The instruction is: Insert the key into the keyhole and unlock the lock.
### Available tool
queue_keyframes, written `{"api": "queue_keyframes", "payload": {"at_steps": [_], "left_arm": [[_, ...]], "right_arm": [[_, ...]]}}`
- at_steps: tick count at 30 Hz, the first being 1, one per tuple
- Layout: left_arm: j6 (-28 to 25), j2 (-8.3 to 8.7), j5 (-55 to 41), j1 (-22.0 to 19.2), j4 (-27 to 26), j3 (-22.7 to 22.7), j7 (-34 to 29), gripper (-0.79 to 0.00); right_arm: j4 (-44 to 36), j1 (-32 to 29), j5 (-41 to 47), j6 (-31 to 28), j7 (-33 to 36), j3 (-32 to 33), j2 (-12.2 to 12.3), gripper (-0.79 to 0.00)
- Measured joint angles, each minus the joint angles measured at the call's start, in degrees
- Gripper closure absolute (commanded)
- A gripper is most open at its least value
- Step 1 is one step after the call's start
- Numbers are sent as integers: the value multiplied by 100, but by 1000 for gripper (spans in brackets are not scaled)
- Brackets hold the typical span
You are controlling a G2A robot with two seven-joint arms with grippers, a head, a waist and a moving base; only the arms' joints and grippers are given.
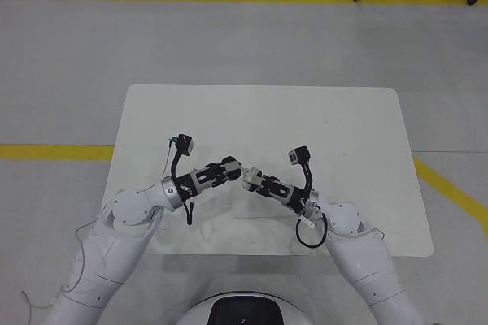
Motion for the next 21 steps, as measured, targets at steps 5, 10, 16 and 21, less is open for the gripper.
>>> {"api": "queue_keyframes", "payload": {"at_steps": [5, 10, 16, 21], "left_arm": [[-6, 9, 118, -1, -5, 47, -90, 0], [-21, 16, 203, 14, -37, 70, -100, 0], [-36, 33, 235, 59, -75, 40, -124, 0], [-77, 46, 256, 103, -92, 17, -126, 0]], "right_arm": [[10, -40, 143, 8, 70, 70, 26, -37], [-11, -58, 308, -1, 97, 96, 35, -169], [-50, -47, 318, 25, 81, 53, 38, -46], [-54, -30, 300, 54, 50, 27, 41, 0]]}}
